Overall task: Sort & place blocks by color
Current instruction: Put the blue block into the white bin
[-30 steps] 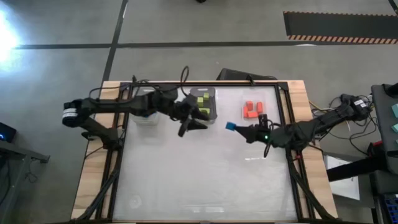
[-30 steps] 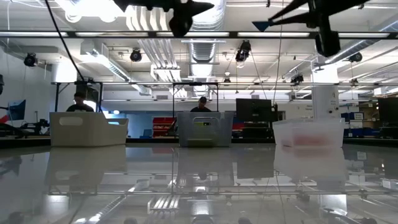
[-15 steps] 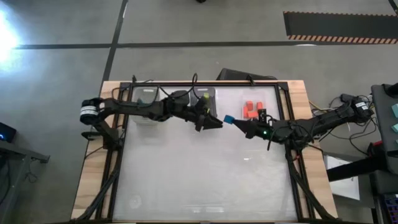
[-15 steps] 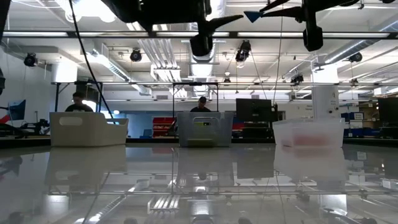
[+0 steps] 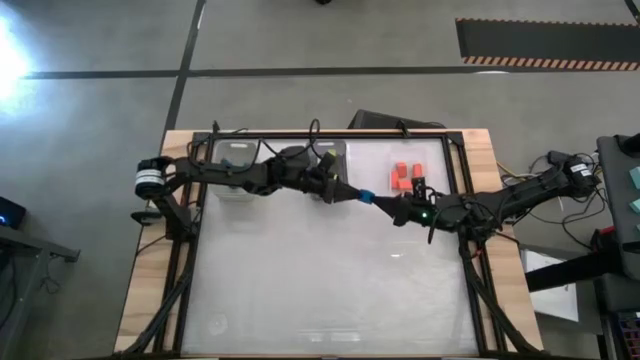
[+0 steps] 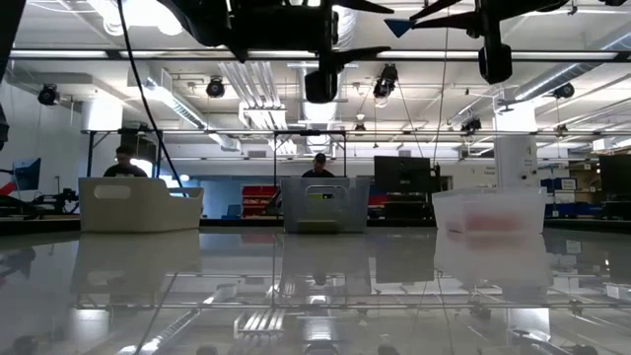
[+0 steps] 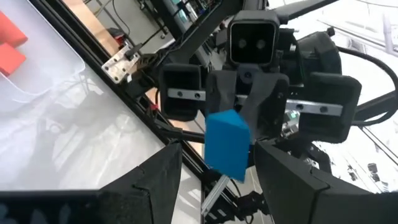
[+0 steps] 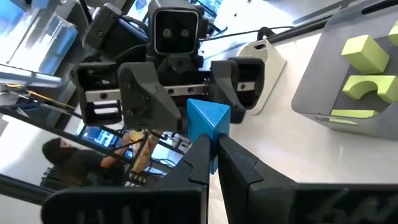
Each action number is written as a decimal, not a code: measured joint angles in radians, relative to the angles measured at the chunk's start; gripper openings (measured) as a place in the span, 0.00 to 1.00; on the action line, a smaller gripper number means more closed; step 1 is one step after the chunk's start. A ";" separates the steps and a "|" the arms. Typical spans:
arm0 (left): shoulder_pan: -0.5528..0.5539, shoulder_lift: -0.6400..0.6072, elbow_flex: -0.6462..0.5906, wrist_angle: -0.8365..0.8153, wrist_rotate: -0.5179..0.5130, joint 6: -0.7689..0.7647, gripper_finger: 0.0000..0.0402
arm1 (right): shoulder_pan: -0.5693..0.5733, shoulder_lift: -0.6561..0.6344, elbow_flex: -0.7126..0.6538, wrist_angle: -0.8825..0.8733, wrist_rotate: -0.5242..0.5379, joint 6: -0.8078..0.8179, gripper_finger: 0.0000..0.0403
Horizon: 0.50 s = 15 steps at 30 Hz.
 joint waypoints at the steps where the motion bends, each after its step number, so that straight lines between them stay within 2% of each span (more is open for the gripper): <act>1: 0.001 0.000 0.000 0.001 -0.001 0.000 0.46 | 0.000 0.001 0.000 -0.002 -0.001 0.002 0.02; 8: 0.001 0.000 0.001 0.008 -0.007 0.002 0.45 | -0.004 0.027 0.001 0.001 -0.003 0.016 0.02; 15: 0.001 0.000 0.000 0.008 -0.007 0.001 0.34 | -0.007 0.055 0.001 0.003 0.009 0.039 0.02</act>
